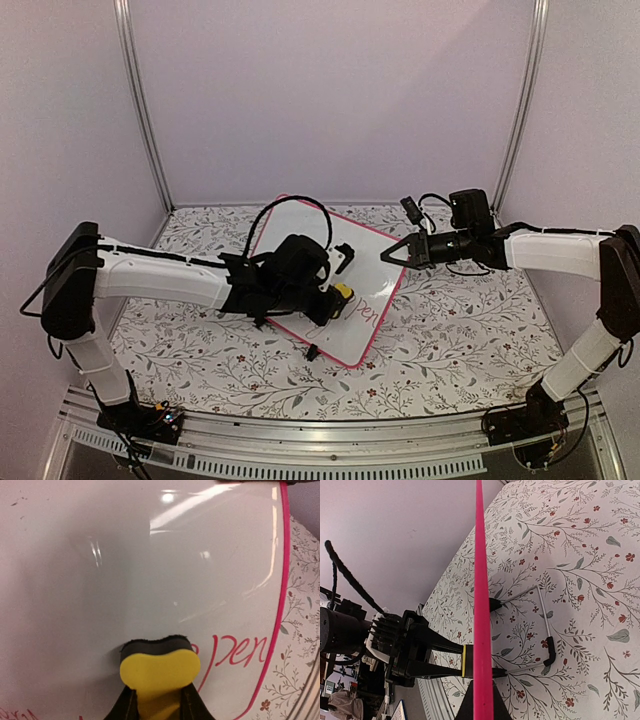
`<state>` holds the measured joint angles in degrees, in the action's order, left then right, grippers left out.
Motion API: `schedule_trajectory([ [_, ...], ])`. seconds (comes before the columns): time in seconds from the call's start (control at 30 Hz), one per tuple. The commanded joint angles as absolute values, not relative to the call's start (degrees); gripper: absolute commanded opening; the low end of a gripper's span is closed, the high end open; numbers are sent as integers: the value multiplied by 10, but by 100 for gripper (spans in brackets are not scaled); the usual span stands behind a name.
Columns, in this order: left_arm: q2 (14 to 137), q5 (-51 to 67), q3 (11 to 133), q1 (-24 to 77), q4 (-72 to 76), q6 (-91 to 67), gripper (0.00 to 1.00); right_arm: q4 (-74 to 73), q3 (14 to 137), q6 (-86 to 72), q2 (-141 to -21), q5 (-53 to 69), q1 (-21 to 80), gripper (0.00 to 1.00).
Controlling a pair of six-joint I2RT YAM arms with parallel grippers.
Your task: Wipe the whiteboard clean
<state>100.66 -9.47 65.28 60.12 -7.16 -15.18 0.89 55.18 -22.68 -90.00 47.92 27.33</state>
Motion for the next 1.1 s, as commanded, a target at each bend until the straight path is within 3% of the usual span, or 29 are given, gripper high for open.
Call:
schedule_trajectory([
  [0.0, 1059, -86, 668, 601, -53, -135, 0, -93, 514, -180, -944, 470, 314, 0],
  [0.4, 1064, -175, 619, 621, -134, -173, 0, -92, 515, -178, -948, 472, 314, 0],
  [1.07, 975, -128, 488, 612, -133, -206, 0, -94, 516, -178, -949, 473, 314, 0],
])
